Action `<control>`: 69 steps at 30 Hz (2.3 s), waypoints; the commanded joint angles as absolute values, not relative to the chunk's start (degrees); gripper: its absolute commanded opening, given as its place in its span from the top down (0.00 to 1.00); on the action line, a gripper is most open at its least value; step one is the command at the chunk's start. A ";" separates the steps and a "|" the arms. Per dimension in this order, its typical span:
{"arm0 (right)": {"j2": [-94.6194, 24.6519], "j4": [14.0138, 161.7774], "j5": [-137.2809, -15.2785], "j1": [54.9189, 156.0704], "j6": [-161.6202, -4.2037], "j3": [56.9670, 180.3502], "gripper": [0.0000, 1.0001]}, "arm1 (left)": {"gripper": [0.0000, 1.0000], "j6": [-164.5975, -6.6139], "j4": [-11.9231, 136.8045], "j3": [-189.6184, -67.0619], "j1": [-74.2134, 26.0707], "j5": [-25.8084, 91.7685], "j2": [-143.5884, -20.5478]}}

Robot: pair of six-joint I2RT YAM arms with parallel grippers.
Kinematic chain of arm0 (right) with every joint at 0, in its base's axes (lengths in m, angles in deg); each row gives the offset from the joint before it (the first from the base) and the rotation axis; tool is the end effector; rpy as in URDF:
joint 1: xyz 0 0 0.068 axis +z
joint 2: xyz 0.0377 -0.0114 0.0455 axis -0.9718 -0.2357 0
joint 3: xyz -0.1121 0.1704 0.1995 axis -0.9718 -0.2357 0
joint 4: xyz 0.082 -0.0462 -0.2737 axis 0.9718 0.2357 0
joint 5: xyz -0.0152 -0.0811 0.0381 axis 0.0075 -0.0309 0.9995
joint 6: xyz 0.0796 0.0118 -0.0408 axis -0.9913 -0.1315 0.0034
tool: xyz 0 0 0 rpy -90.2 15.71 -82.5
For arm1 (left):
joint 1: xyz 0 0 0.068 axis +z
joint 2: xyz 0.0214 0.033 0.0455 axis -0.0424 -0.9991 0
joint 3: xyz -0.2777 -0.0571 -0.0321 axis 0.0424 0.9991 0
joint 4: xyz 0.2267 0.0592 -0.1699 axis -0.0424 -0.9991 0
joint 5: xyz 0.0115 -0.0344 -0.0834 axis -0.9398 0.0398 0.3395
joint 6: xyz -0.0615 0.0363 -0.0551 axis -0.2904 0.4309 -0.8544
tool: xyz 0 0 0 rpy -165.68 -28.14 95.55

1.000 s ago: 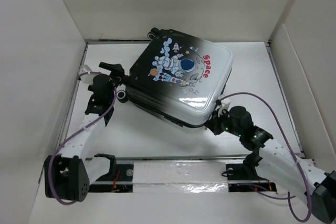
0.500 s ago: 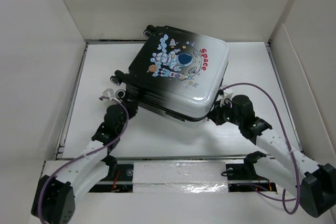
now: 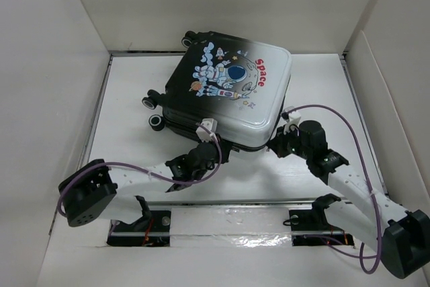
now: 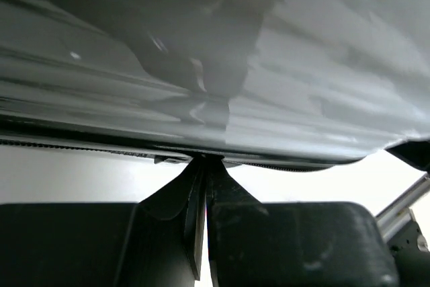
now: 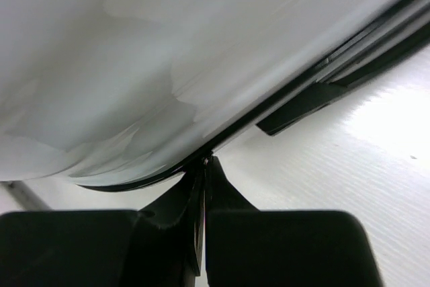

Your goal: Pack the luggage

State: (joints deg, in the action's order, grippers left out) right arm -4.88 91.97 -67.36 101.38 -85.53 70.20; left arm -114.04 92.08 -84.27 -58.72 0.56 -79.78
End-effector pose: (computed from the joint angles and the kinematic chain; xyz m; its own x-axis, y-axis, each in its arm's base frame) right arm 0.2205 0.1283 0.2005 -0.5298 -0.0740 -0.8449 -0.5530 0.7854 0.2780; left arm 0.1831 -0.2643 0.1927 -0.4752 -0.3534 -0.8058 0.3935 0.7337 -0.5538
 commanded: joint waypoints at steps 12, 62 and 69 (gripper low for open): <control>3.73 90.63 -83.28 131.44 -95.60 71.32 1.00 | 1.00 -112.17 104.37 -97.47 -58.30 0.11 -93.40; -12.26 63.83 -90.69 128.75 -97.19 71.33 1.00 | 0.25 -123.86 77.83 -109.60 1.02 38.60 -81.62; -12.26 63.92 -90.78 128.75 -97.28 71.24 1.00 | 0.26 -126.49 80.54 -109.96 1.02 38.61 -85.59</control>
State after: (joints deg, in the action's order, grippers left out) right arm -14.24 73.21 -94.84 128.09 -97.00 70.16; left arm -124.50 74.84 -108.05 1.04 37.87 -85.80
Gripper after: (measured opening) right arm 0.024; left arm 0.745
